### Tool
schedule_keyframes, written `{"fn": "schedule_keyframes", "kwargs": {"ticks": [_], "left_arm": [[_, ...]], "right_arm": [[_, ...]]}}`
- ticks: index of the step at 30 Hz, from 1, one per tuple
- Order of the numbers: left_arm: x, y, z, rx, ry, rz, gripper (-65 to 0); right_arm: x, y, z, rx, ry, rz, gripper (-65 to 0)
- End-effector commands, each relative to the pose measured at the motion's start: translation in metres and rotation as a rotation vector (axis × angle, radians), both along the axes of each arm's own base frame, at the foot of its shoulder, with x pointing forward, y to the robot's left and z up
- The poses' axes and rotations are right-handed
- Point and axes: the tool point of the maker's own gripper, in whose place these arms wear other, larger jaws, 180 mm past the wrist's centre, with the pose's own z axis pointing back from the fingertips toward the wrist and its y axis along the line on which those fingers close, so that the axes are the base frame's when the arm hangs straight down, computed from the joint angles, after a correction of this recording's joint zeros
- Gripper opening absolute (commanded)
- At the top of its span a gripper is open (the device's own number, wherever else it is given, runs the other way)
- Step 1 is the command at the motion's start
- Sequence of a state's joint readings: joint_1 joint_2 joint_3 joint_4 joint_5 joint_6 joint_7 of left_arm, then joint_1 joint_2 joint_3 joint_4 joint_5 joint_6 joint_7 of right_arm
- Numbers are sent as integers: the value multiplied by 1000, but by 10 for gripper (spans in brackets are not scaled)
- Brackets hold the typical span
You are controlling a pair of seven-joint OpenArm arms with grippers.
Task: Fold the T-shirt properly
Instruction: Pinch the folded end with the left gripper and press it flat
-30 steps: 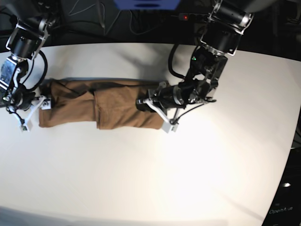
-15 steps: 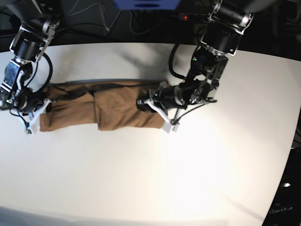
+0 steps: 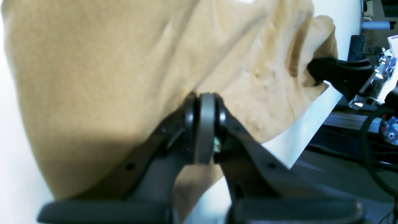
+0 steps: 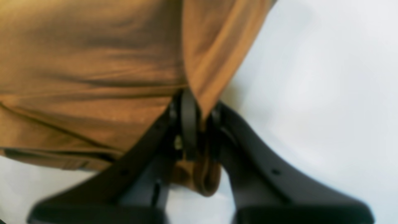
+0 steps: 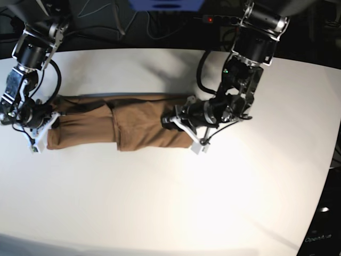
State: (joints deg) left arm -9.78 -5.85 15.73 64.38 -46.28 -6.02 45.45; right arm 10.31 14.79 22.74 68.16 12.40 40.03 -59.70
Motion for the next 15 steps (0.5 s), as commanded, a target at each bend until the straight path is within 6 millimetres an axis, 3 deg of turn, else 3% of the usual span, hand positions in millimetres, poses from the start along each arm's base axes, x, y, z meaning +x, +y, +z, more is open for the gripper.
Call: {"fn": "schedule_keyframes", "kwargs": {"ticks": [1,4,8,12,15], "left_arm": [[3,30,-16,137,17,33,-621],[11,22,-9,122,-1,32,-621],[16,14,-3,105,-15,29,-622],[28,-8,28,51,-93,12,-622],[32,-15,47,30,-145,7,-622]], "right_arm": [[-24,-4,-14,-39,121,14,-643],[-15,-8,3,-85,68,25,-643],[-19,-11,18,-142,32,40,-643],[-19,-7,22,-147,31,45,-643],[-19,-7,22,-148,30,45,-643]]}}
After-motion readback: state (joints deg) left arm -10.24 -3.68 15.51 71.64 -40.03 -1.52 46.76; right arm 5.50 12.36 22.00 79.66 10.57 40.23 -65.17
